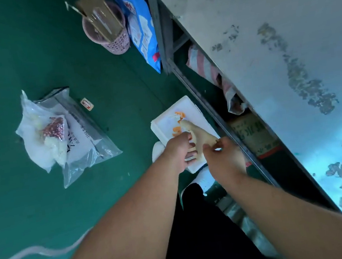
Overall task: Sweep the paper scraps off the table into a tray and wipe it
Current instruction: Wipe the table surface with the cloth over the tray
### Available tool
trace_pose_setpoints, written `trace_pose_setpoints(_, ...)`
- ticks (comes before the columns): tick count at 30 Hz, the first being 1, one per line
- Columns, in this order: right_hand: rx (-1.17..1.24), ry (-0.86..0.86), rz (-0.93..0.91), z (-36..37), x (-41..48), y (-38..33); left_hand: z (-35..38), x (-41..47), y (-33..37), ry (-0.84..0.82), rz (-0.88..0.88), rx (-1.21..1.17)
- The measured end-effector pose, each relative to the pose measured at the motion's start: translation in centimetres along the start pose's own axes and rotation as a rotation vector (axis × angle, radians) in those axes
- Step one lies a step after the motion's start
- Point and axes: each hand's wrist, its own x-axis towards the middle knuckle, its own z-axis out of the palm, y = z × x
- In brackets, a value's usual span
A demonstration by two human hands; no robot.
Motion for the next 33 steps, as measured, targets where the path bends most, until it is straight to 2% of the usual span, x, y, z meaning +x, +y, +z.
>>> trace_pose_setpoints(6,0.098,-0.054,0.042,-1.7,-1.9,0.1,1.0,-3.4,-1.8,-0.012,-0.080,0.019)
trace_pose_setpoints(10,0.207,-0.165,-0.008,-3.1,-2.7,-0.5,1.2,-5.3,-2.0,-0.060,-0.155,-0.090)
trace_pose_setpoints(13,0.269,-0.215,-0.016,-4.4,-3.5,-0.6,1.4,-6.4,-2.0,0.046,-0.108,-0.120)
trace_pose_setpoints(16,0.212,-0.206,-0.070,-5.7,-3.9,-0.6,1.5,-7.3,-2.0,0.215,-0.022,-0.083)
trace_pose_setpoints(20,0.179,-0.223,-0.157,-8.1,-4.7,0.0,1.1,-9.5,-2.4,0.329,0.102,-0.062)
trace_pose_setpoints(23,0.088,-0.203,-0.185,-9.7,-5.6,0.7,0.3,-11.1,-2.4,0.347,0.198,-0.108)
trace_pose_setpoints(25,0.122,-0.173,-0.171,-10.5,-6.1,0.9,-0.1,-11.9,-2.7,0.312,0.227,-0.120)
trace_pose_setpoints(28,0.274,-0.204,-0.093,-10.8,-7.2,0.4,-0.4,-13.3,-3.2,0.264,0.194,-0.203)
trace_pose_setpoints(33,0.541,-0.508,0.268,-9.6,-7.7,0.5,-0.4,-14.0,-3.3,0.166,0.132,-0.168)
